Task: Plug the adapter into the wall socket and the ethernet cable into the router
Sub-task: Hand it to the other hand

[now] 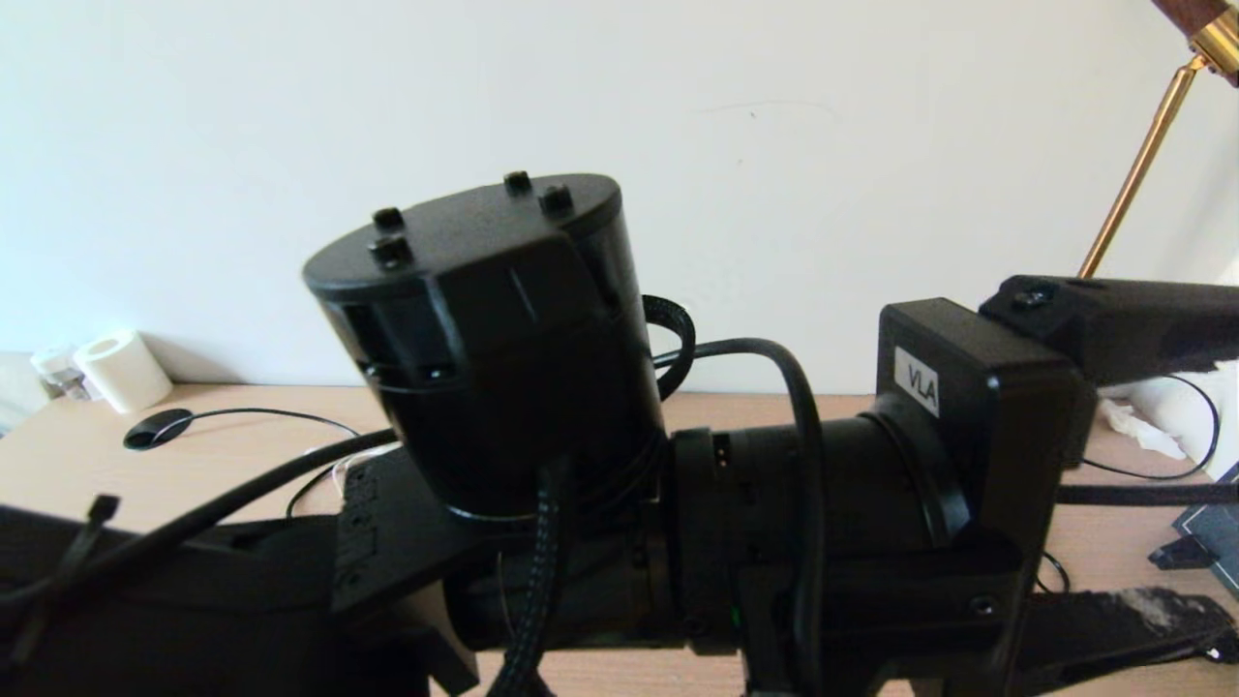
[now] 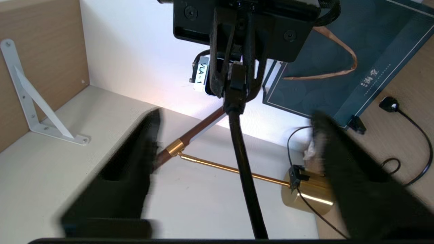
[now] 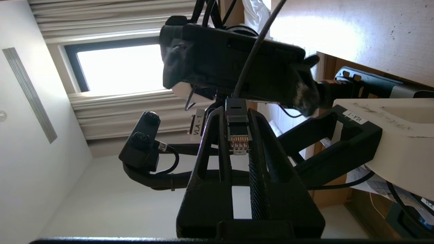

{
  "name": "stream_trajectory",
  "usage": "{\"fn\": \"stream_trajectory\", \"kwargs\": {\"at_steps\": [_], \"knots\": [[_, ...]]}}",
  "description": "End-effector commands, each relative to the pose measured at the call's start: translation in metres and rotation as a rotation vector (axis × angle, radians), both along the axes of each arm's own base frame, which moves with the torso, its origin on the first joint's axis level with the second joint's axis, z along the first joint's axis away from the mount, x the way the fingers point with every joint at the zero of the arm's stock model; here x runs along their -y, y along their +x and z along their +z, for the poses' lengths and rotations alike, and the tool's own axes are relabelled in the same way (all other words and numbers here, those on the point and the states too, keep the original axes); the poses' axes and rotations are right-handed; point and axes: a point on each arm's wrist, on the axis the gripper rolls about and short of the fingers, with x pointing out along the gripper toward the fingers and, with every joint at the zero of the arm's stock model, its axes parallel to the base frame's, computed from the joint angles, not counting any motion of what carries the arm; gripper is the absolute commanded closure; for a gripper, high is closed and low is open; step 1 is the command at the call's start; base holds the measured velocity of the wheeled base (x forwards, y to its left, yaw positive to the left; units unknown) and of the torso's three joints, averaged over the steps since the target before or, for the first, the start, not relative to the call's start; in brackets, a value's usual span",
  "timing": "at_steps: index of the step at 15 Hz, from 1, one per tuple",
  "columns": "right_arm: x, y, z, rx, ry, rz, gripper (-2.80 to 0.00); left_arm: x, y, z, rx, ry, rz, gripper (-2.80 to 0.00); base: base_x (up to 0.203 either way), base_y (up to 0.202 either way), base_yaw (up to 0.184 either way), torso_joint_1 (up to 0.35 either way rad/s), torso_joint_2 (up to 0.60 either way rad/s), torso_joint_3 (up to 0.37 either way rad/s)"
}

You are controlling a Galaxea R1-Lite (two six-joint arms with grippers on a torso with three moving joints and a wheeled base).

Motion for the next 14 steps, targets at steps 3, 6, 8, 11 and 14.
{"fn": "stream_trajectory", "kwargs": {"at_steps": [3,6,8,11,14], "knots": [[-0.0004,0.0011,-0.002,-0.017,0.001,0.011,0.0,0.0024,0.0006,-0.0009,0.009,-0.002,-0.003,0.0,0.0,0.0,0.0,0.0,0.0,0.0],[-0.0008,0.0033,-0.0039,-0.016,-0.003,0.01,0.0,0.0022,-0.0001,-0.0004,0.009,-0.003,-0.003,0.0,0.0,0.0,0.0,0.0,0.0,0.0],[-0.0014,0.0057,-0.005,-0.018,-0.008,0.011,0.0,0.0036,-0.0031,-0.0004,0.01,-0.003,-0.014,0.0,0.0,0.0,0.0,0.0,0.0,0.0],[-0.0014,0.0057,-0.0051,-0.019,-0.008,0.01,0.0,0.0052,-0.0057,-0.0007,0.009,-0.003,-0.023,0.0,0.0,0.0,0.0,0.0,0.0,0.0],[-0.0013,0.0052,-0.0051,-0.001,-0.013,0.012,0.0,0.0048,-0.0059,-0.0006,0.01,-0.003,-0.023,0.0,0.0,0.0,0.0,0.0,0.0,0.0]]}}
